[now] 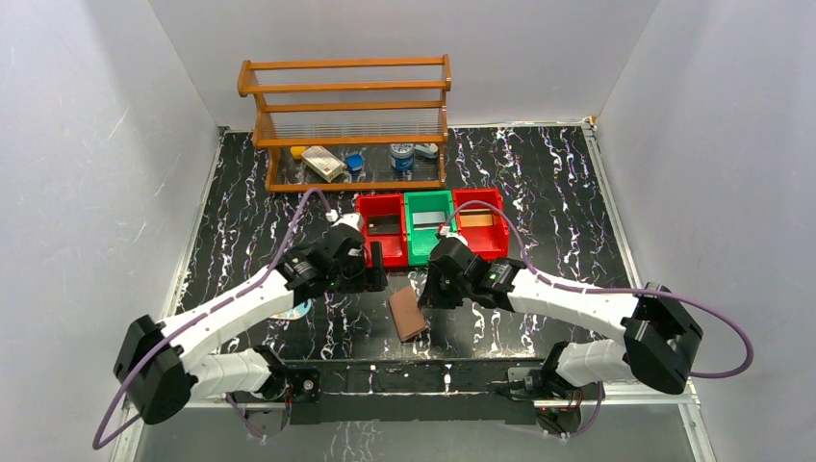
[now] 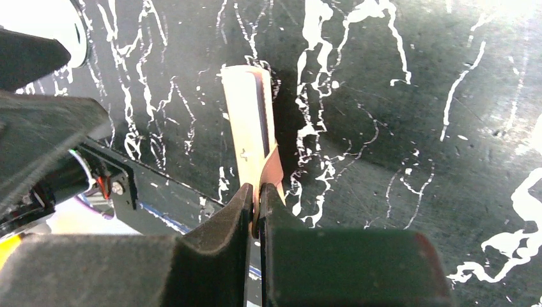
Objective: Take the credit cards out of the card holder
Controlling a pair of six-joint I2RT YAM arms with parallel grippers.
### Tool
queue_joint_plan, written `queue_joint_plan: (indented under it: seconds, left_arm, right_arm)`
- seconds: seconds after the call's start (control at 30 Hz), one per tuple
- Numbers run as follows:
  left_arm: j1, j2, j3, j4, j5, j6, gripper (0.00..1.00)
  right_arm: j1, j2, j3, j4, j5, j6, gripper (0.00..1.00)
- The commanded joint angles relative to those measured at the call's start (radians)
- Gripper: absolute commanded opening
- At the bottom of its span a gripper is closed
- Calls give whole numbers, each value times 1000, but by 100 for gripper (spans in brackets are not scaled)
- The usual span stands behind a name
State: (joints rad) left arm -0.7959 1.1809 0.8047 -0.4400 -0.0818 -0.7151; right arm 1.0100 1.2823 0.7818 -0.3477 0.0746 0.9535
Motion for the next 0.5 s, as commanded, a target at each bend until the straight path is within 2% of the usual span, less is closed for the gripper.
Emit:
queue_joint_plan:
  seconds: [0.0, 0.1, 0.3, 0.47]
  left_arm:
    - [1, -122, -18, -72, -184, -57, 82]
    - [1, -198, -34, -103, -262, -98, 97]
    - [2, -332, -71, -146, -364, -171, 98]
    - [3, -376, -88, -183, -406, -219, 98]
  right_arm:
    - [3, 3, 58, 95, -71, -31, 4]
    - [3, 27, 74, 128, -115, -30, 4]
    - [4, 73, 88, 227, -204, -30, 5]
    - [2, 136, 103, 316, -280, -10, 5]
